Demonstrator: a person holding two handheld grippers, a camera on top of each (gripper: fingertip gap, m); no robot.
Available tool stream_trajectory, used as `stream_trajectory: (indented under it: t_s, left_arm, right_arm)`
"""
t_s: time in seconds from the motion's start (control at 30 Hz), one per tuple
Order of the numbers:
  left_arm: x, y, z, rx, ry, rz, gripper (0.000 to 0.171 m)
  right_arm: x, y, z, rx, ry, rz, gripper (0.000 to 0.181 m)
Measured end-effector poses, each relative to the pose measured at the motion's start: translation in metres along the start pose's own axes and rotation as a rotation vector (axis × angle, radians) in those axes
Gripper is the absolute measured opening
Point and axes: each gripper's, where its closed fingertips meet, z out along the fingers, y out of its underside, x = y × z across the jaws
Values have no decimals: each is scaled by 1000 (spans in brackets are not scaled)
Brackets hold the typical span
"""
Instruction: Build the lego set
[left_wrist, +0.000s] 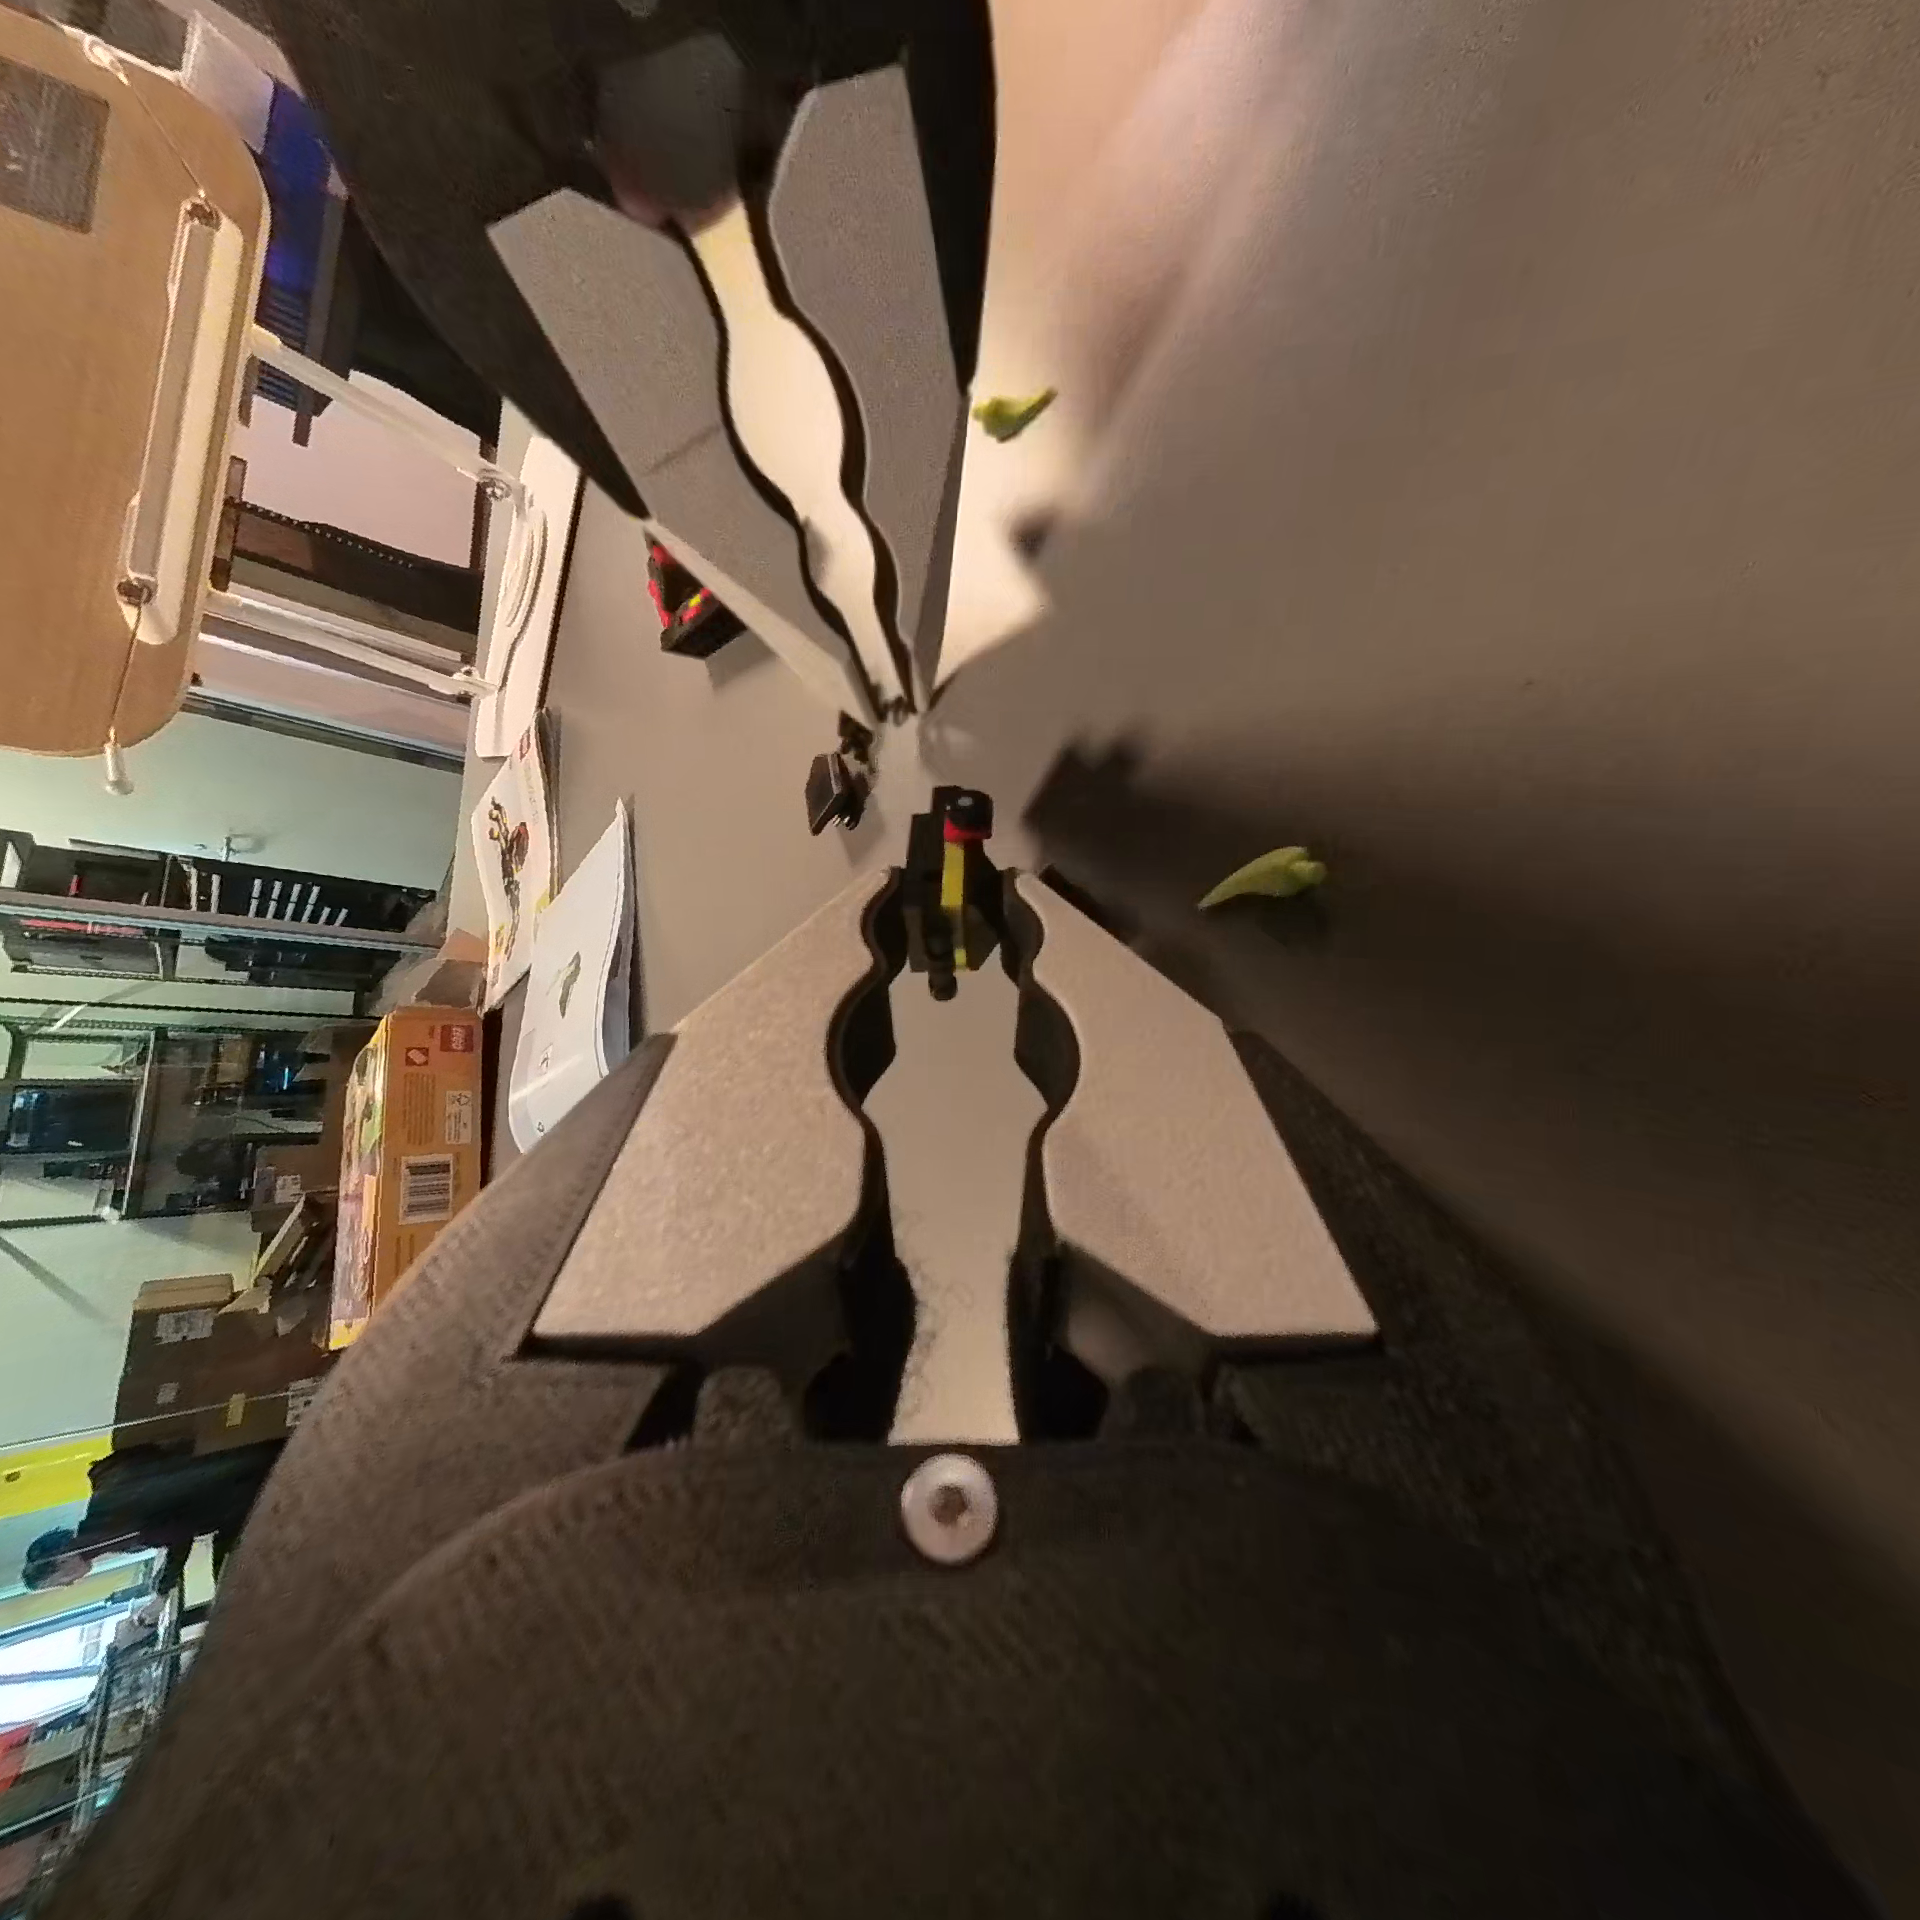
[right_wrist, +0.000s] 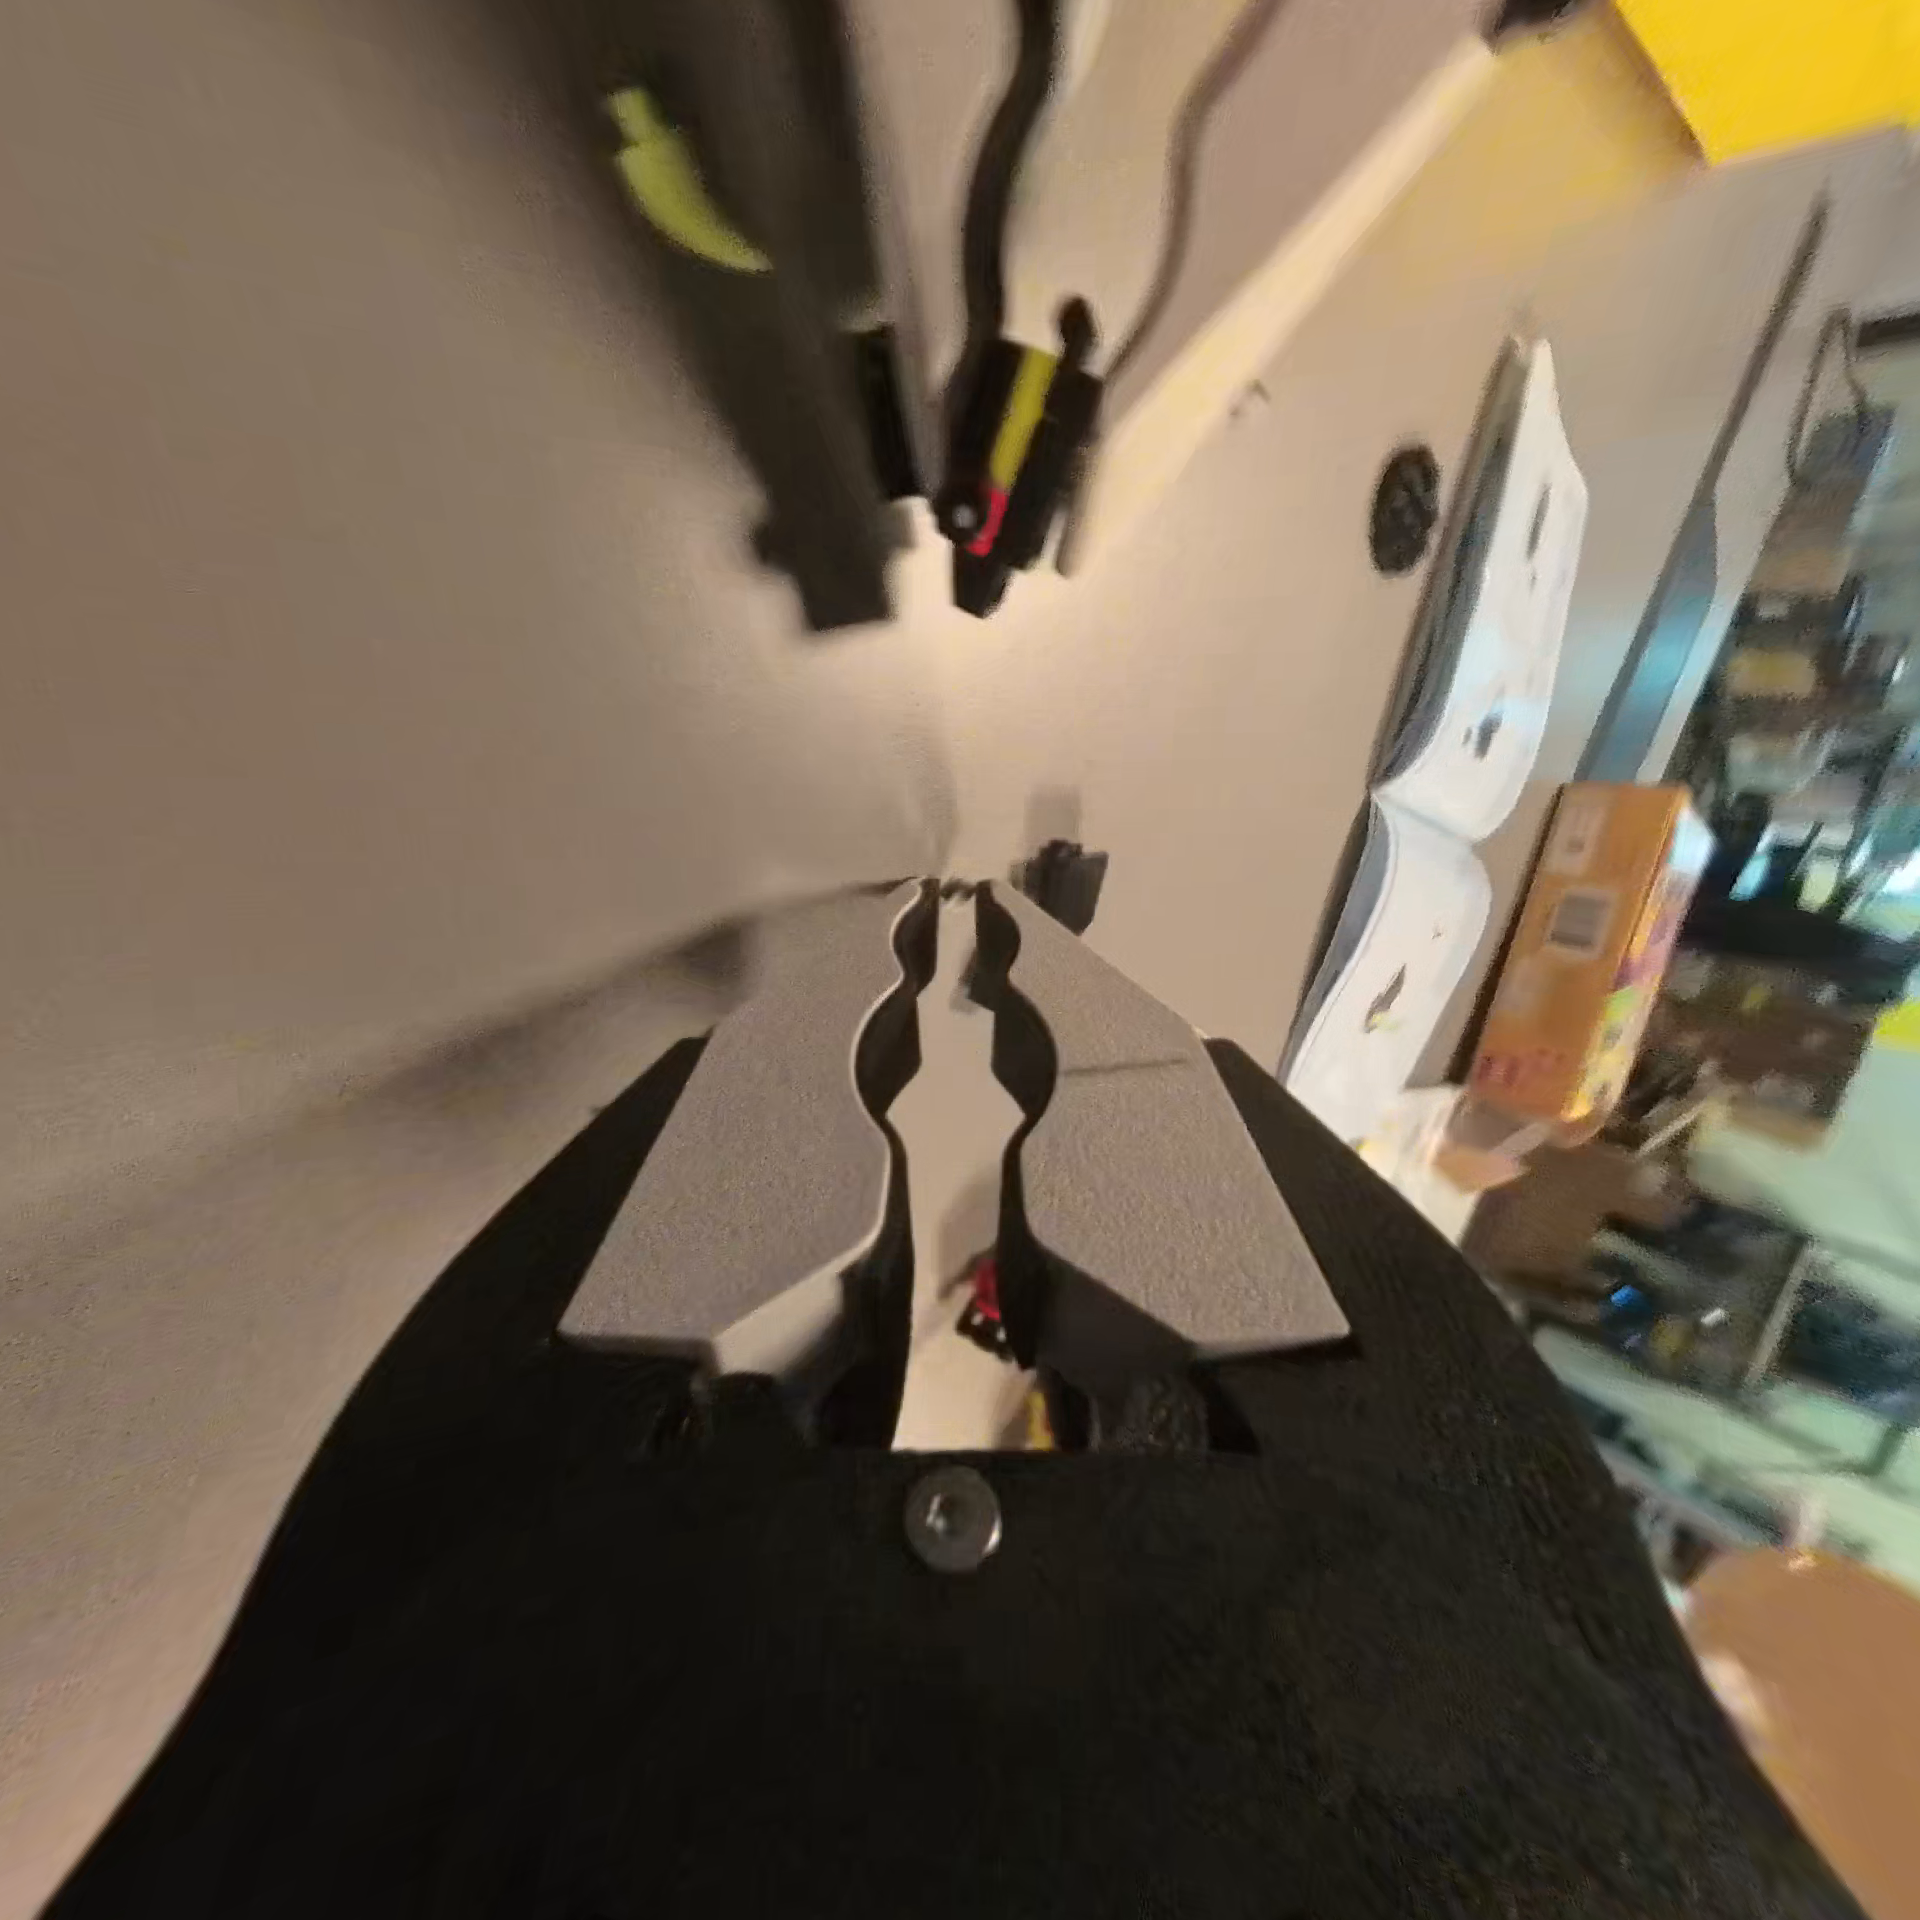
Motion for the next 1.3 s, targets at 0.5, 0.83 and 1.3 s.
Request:
stream_trajectory:
  t_s: [0.5,0.83,1.3]
  left_arm:
    - [1,-3,2,12,10,6,16]
    - [2,-3,3,20,14,-4,16]
    - [6,-3,4,22,32,-6,16]
  right_arm:
    - [-17,-2,-34,300,-368,719,22]
    - [-31,-12,-27,389,-403,965,8]
    - [-36,-23,-35,385,-175,663,14]
